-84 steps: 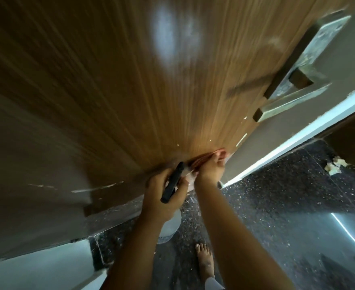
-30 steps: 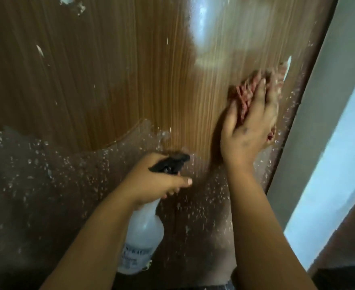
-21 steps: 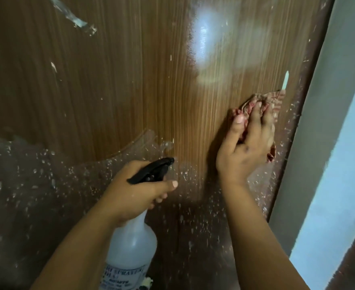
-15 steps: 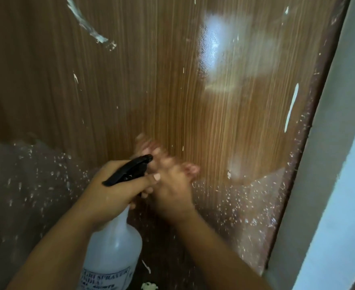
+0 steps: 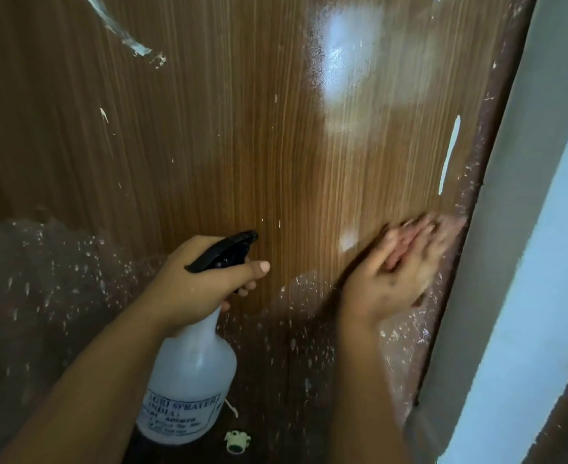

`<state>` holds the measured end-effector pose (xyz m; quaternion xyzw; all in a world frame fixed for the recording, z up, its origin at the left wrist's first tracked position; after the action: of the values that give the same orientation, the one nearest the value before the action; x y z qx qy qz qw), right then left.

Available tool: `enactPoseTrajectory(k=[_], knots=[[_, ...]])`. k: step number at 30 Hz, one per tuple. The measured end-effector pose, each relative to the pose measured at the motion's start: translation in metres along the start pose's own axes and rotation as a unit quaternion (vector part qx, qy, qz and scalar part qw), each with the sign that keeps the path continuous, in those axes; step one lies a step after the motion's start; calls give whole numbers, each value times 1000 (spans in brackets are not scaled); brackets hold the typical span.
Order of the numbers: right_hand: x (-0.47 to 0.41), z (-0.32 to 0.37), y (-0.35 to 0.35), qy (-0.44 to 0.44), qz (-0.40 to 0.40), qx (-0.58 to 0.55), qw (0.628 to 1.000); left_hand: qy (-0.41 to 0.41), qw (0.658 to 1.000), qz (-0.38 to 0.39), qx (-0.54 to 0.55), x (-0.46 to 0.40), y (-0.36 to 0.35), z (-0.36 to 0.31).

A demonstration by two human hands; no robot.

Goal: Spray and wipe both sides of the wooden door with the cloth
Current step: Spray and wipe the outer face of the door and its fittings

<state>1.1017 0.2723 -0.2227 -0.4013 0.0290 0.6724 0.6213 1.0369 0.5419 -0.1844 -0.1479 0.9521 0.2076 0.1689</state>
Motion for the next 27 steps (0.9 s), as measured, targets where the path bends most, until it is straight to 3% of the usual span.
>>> enactPoseTrajectory(k=[2,5,8,10,13,15,19,23,27], knots=[[78,6,10,41,116,-5,992,-11,1000,8,3,6,-6,-4],[169,45,15,225,324,-51,917,-19,1000,7,4,12,-8,-3],[174,61,11,365,407,-61,835,-30,999,0,20,16,-6,-8],[149,59,8,399,396,-49,826,-27,999,-9,14,16,-7,-5],[67,10,-4,229,274,-1,934,-17,999,-26,-23,15,-8,8],[31,-23,2,97,166,14,981,-14,998,-42,-33,17,-5,15],[44,-31,13,-23,114,7,993,-2,994,-83,-69,24,2,33],[103,-9,23,-36,173,9,984,33,992,-107,-60,26,15,48],[139,-1,23,-87,222,8,971,38,995,-46,-85,29,23,56]])
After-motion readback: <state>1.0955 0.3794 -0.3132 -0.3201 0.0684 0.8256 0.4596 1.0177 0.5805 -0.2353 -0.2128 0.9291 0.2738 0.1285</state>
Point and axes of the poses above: each hand's wrist, its own x-axis away from the middle knuckle, its own y-axis out of the back of the hand, z = x × y, the point moved 9 cm from there along -x, towards the middle knuckle, and after that the axes turned 11 degrees about -z, right-handed, at the moved point
